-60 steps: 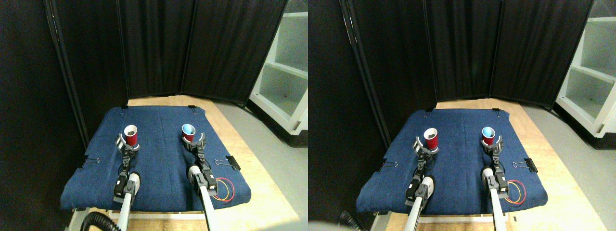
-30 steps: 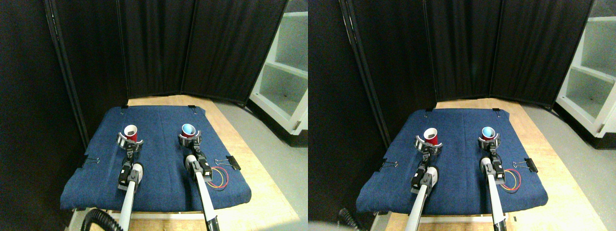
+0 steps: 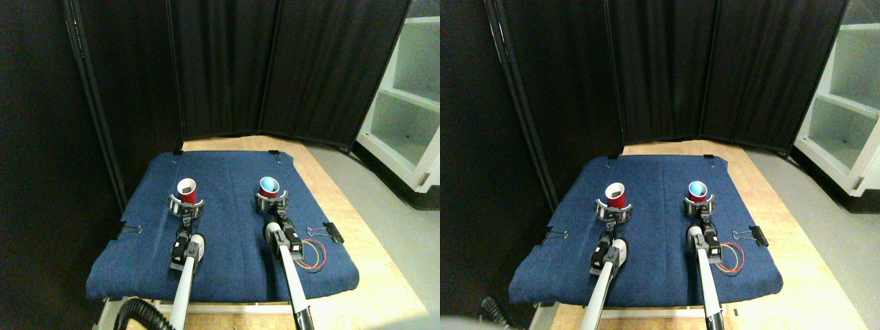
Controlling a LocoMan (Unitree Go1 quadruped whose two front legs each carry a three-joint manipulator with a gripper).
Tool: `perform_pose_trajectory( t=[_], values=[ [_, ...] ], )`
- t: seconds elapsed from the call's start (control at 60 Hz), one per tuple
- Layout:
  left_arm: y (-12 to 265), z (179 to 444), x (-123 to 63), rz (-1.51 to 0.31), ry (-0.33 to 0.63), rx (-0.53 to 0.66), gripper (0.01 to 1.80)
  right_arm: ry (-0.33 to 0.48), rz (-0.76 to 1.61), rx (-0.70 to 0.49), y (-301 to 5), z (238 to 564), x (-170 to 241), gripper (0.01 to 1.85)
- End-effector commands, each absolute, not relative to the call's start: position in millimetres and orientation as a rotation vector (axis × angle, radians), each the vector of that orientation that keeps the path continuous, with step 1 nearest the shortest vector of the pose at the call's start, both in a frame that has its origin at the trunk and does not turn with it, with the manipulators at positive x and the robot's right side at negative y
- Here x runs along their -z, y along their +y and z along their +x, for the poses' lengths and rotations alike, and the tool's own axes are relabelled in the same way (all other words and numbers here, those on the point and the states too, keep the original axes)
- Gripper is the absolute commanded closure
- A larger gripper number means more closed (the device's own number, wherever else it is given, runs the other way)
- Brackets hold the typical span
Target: Pour (bimanual)
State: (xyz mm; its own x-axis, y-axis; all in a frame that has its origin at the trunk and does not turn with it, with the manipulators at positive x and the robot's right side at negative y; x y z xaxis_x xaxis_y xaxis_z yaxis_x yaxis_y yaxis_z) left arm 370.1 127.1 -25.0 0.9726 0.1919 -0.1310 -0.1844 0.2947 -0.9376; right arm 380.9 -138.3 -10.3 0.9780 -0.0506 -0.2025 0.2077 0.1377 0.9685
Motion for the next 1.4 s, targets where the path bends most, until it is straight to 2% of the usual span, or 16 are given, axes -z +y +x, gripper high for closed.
perform_pose_trajectory(
  t=[0.017,0.283,0.533,0.65,0.683,1.083,1.1,1.217,1.4],
  values=[
    [129.0,373.5,24.6,-1.26,-0.019,-0.242,0.69,0.087,1.434,0.163,-139.5,383.8,8.1,0.93],
    [138.6,376.8,38.5,-1.265,-0.007,-0.244,0.66,0.068,1.485,0.166,-142.5,384.7,10.4,0.91],
    [144.8,384.6,41.3,-1.296,0.004,-0.256,0.67,0.062,1.533,0.19,-142.3,387.9,13.2,0.91],
    [143.8,388.6,41.9,-1.299,-0.003,-0.262,0.68,0.06,1.55,0.195,-142.7,388.9,13.4,0.89],
    [141.9,391.2,42.1,-1.316,-0.01,-0.276,0.68,0.058,1.549,0.193,-143.6,390.0,13.0,0.82],
    [130.9,401.3,46.3,-1.372,0.018,-0.31,0.65,0.063,1.563,0.183,-144.2,391.6,10.9,0.84],
    [131.8,402.8,48.0,-1.364,0.017,-0.316,0.64,0.063,1.566,0.195,-144.8,392.4,11.6,0.8],
    [133.0,405.8,51.3,-1.359,0.024,-0.343,0.65,0.053,1.557,0.213,-145.9,393.4,13.7,0.84],
    [135.8,408.5,55.9,-1.341,0.029,-0.354,0.62,0.089,1.621,0.256,-148.8,399.8,18.0,0.84]
  ],
)
